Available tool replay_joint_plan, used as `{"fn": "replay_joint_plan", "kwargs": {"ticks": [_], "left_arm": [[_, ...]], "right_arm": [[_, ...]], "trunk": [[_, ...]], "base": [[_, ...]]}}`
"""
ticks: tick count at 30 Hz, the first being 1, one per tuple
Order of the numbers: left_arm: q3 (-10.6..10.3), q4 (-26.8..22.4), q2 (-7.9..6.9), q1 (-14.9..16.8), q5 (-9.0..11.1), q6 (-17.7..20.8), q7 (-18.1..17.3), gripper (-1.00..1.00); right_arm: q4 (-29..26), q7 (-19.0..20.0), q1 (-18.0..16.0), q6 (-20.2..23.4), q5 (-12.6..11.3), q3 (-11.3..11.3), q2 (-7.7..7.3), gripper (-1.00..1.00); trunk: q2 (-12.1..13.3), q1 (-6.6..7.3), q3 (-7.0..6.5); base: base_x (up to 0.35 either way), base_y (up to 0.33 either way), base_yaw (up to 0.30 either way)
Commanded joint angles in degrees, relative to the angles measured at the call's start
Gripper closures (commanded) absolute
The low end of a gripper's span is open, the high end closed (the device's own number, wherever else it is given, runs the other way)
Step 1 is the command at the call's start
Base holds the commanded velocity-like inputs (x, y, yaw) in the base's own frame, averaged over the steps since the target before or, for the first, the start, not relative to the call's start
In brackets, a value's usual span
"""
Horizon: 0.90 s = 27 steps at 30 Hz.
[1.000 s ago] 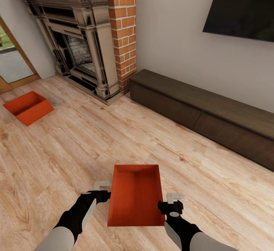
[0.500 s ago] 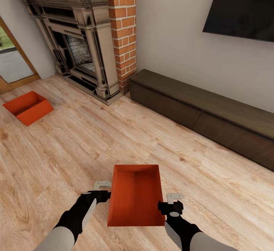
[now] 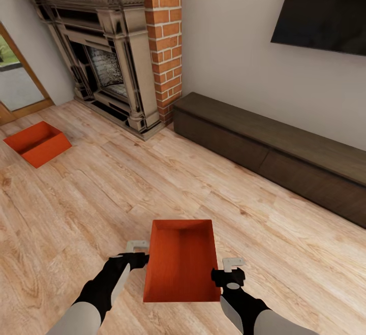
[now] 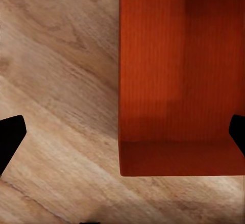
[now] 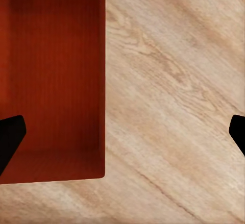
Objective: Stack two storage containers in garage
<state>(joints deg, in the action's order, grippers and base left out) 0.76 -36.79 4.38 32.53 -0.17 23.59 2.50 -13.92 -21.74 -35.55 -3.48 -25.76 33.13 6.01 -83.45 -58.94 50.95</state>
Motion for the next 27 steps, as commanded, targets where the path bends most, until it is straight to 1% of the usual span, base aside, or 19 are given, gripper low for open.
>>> {"fn": "replay_joint_plan", "kwargs": {"ticks": [1, 8, 18, 23, 27], "left_arm": [[0.10, -0.20, 0.07, 0.01, -0.01, 0.31, 0.19, -1.00], [0.04, 0.19, 0.09, 0.00, -0.01, 0.32, 0.37, -1.00], [-0.09, 0.40, 0.23, 0.00, -0.01, 0.31, 0.42, -1.00], [-0.21, 0.12, 0.67, -0.01, -0.10, 0.37, 0.48, -1.00], [-0.23, -0.15, 0.85, -0.01, -0.40, 0.34, 0.43, -1.00]], "right_arm": [[0.04, -0.23, -0.04, -0.30, -0.61, 0.44, -0.02, -1.00], [0.00, 0.16, -0.04, -0.35, -0.58, 0.52, -0.03, -1.00], [0.03, 0.05, -0.04, -0.31, -0.67, 0.51, -0.26, -1.00], [0.50, 0.05, -1.85, -0.28, -1.30, 0.47, -0.15, -1.00], [0.67, 0.10, -2.47, -0.29, -1.42, 0.45, 0.01, -1.00]], "trunk": [[-0.44, -0.22, 0.22], [-3.24, -1.76, 1.48], [-3.24, -1.76, 1.48], [-3.24, -1.76, 1.48], [-3.24, -1.76, 1.48]], "base": [[0.000, 0.000, 0.000], [0.000, 0.000, 0.000], [0.000, 0.000, 0.000], [0.000, 0.000, 0.000], [0.000, 0.000, 0.000]]}}
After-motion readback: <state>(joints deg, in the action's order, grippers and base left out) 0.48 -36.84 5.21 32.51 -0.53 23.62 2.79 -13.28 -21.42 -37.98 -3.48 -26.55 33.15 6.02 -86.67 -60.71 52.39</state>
